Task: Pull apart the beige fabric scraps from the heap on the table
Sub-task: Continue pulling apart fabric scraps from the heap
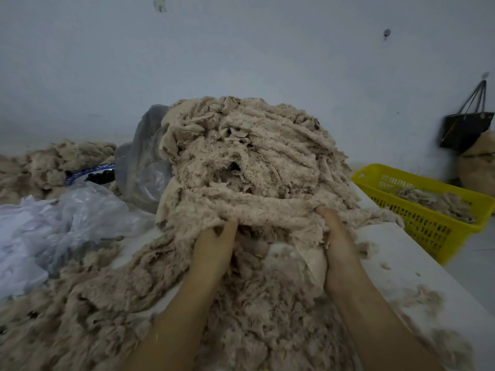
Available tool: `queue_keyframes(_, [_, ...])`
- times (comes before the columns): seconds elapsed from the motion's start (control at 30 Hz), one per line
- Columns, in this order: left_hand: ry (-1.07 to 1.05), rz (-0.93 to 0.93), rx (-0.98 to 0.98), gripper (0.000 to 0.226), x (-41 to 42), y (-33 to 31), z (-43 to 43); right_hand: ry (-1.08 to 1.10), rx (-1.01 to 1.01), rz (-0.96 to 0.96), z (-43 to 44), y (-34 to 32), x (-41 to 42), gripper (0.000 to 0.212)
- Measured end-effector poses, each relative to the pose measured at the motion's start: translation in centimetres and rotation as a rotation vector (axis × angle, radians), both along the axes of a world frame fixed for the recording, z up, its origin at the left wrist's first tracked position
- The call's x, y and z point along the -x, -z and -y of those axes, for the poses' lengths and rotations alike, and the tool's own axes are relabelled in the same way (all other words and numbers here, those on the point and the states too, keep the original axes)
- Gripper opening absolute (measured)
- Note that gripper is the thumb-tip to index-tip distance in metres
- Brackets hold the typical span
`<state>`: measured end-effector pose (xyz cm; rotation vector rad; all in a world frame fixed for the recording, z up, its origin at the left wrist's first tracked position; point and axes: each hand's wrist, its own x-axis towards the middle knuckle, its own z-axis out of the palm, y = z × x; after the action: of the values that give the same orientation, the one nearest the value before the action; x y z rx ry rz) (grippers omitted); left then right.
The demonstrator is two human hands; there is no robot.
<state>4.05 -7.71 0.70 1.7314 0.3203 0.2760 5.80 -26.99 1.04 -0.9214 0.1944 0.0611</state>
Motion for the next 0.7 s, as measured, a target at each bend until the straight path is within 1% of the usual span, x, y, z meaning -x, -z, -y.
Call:
queue_keyframes(0.07, [0.050,-0.032,-0.176,0.041,-0.2,0.3,0.0,0.087,-0.022,-0.003,0.2,0.0,-0.3,0.038])
queue_keyframes(0.1, [0.030,-0.032,-0.239,0.043,-0.3,0.2,-0.2,0.134,-0.021,0.003,0.3,-0.2,-0.4,0.031])
queue_keyframes(0.17, [-0.004,-0.009,-0.286,0.039,-0.3,0.0,-0.5,0.235,0.037,0.020,0.5,0.0,-0.6,0.008])
queue_keyframes(0.2, [0.009,0.007,-0.279,0.037,-0.2,0.0,-0.5,0.294,0.068,0.028,0.6,0.2,-0.7,0.008])
queue_keyframes(0.27, [0.040,0.053,-0.276,0.036,0.2,-0.1,-0.1,0.378,0.121,0.029,0.8,0.2,-0.7,0.010])
queue_keyframes(0.3, [0.022,0.091,-0.277,0.034,0.4,-0.2,0.1,0.414,0.139,0.021,0.9,0.1,-0.7,0.013])
queue_keyframes(0.37, [-0.096,0.165,-0.273,0.027,0.5,-0.5,0.1,0.491,0.152,0.008,1.1,0.1,-0.7,0.032])
queue_keyframes(0.4, [-0.172,0.187,-0.268,0.032,0.4,-0.5,-0.3,0.534,0.178,0.005,1.2,0.2,-0.7,0.038])
queue_keyframes(0.43, [-0.237,0.201,-0.236,0.041,0.3,-0.5,-0.8,0.575,0.217,0.008,1.4,0.4,-0.8,0.039])
queue_keyframes(0.47, [-0.309,0.228,-0.204,0.043,0.3,-0.5,-1.2,0.603,0.253,0.025,1.4,0.5,-0.8,0.038])
queue_keyframes(0.53, [-0.436,0.366,-0.160,0.024,0.7,-0.8,-1.6,0.647,0.292,0.044,1.3,0.4,-0.8,0.039])
queue_keyframes(0.57, [-0.448,0.415,-0.126,0.031,0.8,-0.7,-1.4,0.667,0.309,0.045,1.3,0.4,-0.8,0.040])
queue_keyframes(0.6, [-0.422,0.427,-0.089,0.045,1.0,-0.6,-1.0,0.674,0.321,0.049,1.3,0.2,-0.7,0.040])
queue_keyframes(0.63, [-0.354,0.415,-0.051,0.053,1.1,-0.3,-0.6,0.677,0.329,0.045,1.3,0.1,-0.7,0.042])
queue_keyframes(0.7, [-0.136,0.303,-0.040,0.060,1.0,-0.2,0.0,0.661,0.352,0.054,1.0,-0.3,-0.2,0.043])
